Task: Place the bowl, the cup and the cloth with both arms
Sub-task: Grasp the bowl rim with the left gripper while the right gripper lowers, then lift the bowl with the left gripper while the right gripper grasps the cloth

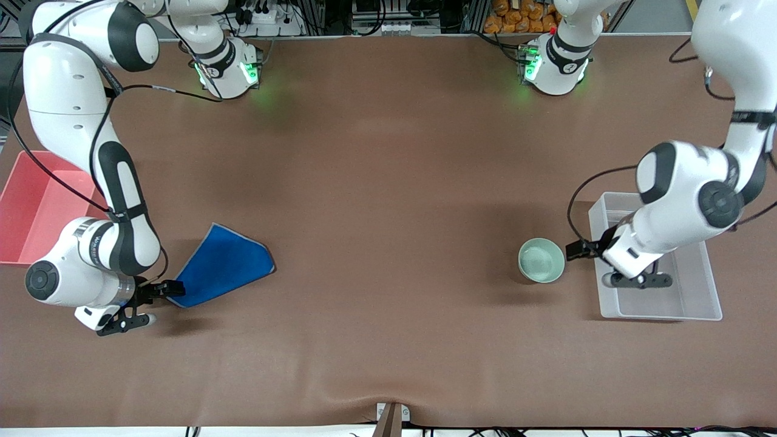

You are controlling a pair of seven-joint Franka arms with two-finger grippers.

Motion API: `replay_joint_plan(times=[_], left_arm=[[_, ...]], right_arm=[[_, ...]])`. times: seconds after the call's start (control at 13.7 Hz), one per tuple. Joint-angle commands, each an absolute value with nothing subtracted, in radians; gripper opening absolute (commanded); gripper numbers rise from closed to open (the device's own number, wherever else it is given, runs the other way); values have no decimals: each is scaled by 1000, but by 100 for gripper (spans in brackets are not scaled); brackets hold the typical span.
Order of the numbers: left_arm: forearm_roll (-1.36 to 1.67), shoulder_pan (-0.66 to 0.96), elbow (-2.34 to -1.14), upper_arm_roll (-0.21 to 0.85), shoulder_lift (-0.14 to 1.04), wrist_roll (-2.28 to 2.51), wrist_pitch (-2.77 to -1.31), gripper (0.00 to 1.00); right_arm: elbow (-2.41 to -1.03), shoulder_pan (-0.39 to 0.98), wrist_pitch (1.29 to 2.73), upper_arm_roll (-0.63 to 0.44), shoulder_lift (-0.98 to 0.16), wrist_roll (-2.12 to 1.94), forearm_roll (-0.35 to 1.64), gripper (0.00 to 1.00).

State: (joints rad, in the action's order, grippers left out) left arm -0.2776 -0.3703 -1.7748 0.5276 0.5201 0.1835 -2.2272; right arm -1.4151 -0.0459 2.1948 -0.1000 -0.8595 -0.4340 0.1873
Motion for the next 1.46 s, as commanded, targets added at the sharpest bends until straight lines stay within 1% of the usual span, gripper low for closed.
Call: replay_joint_plan(times=[0.0, 0.07, 0.15, 0.22, 0.44, 0.59, 0.8, 0.88, 0.95, 1.02, 1.1, 1.17, 1.24, 1.32, 1.39], left_arm=[[-464, -327, -1706, 525, 623, 195, -2233, 100], [-465, -330, -1706, 525, 633, 193, -2233, 100], [-465, -327, -1706, 525, 635, 192, -2233, 100], [-465, -321, -1707, 525, 635, 192, -2233, 100], [-468, -298, -1707, 525, 678, 195, -2237, 100], [-475, -284, -1707, 525, 699, 195, -2243, 88], [-486, -270, -1712, 522, 709, 189, -2243, 78], [-506, -271, -1713, 522, 712, 189, -2243, 77], [-518, -272, -1713, 522, 715, 189, -2243, 72], [-520, -272, -1713, 522, 724, 189, -2243, 63], [-522, -272, -1713, 522, 726, 187, -2243, 47], [-531, -272, -1713, 522, 726, 186, -2243, 26], [-549, -272, -1713, 522, 726, 184, -2243, 7], [-567, -272, -1713, 522, 726, 183, -2243, 0], [-575, -270, -1713, 523, 715, 187, -2241, 0]], right_arm=[[-1407, -64, 2188, -86, -865, -390, 213, 66], [-1408, -64, 2187, -86, -865, -391, 213, 34], [-1416, -64, 2186, -86, -864, -391, 213, 7], [-1422, -63, 2184, -86, -862, -391, 213, 0], [-1422, -58, 2139, -84, -859, -391, 215, 0], [-1420, -57, 2100, -84, -853, -391, 215, 0], [-1420, -55, 2085, -83, -842, -391, 215, 0], [-1419, -52, 2085, -81, -827, -394, 215, 0], [-1417, -49, 2082, -80, -812, -397, 215, 0], [-1416, -49, 2063, -69, -790, -400, 213, 0], [-1414, -51, 2048, -60, -766, -400, 213, 0], [-1414, -46, 2016, -58, -735, -397, 213, 0], [-1414, -32, 1988, -54, -706, -391, 213, 0], [-1414, -17, 1970, -54, -680, -390, 213, 0], [-1416, -6, 1947, -55, -658, -390, 213, 0]])
